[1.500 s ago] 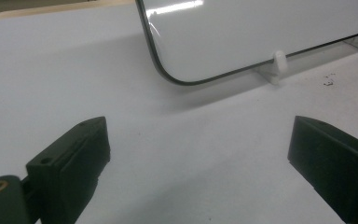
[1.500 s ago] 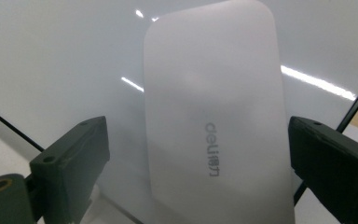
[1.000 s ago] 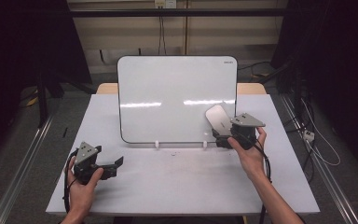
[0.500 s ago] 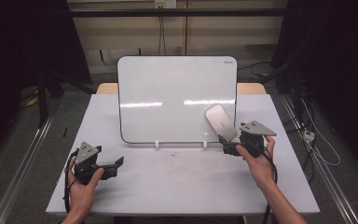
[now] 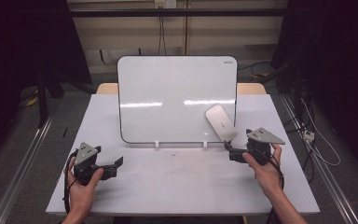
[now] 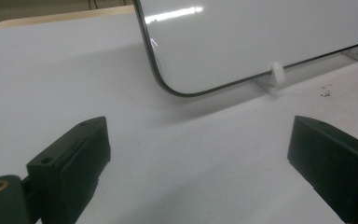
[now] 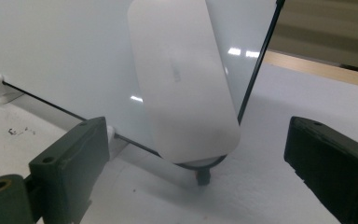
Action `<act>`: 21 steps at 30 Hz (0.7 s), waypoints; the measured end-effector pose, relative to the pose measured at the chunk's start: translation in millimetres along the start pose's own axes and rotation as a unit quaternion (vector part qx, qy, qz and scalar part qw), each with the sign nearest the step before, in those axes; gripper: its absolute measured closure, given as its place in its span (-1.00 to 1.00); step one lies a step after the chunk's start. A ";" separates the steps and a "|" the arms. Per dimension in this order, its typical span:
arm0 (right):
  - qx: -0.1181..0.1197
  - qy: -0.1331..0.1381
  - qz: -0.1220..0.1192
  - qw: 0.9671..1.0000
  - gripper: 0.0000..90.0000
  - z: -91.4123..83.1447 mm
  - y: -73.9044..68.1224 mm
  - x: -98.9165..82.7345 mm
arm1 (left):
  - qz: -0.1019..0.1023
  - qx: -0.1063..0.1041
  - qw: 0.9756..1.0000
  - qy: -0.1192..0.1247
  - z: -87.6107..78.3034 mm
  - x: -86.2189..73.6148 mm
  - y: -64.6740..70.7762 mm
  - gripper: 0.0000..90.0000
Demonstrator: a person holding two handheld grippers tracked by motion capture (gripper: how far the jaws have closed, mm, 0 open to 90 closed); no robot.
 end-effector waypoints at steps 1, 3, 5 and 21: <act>0.000 -0.002 0.000 1.000 -0.86 -0.9 0.7 -1.6 | 0.000 -0.001 1.000 0.001 0.0 0.0 -0.1 -0.88; -0.004 -0.003 -0.001 1.000 -0.86 -2.4 2.7 -4.9 | 0.000 0.000 1.000 0.000 0.0 -0.1 0.1 -0.88; -0.007 -0.003 0.005 1.000 -0.85 -3.5 5.5 -8.2 | 0.002 0.001 1.000 -0.001 0.1 0.0 0.6 -0.87; -0.020 -0.013 0.010 1.000 -0.83 -19.1 16.2 -33.1 | 0.002 -0.011 1.000 -0.006 -0.1 -0.2 5.1 -0.88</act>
Point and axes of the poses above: each handheld gripper's, and its own axes: z roughly forward along the jaws, x roughly out of its top, y roughly to its right, the point moved 5 cm from there along z, roughly forward along the jaws, and after that the axes turned 12 degrees about z, right-handed, at the moved point
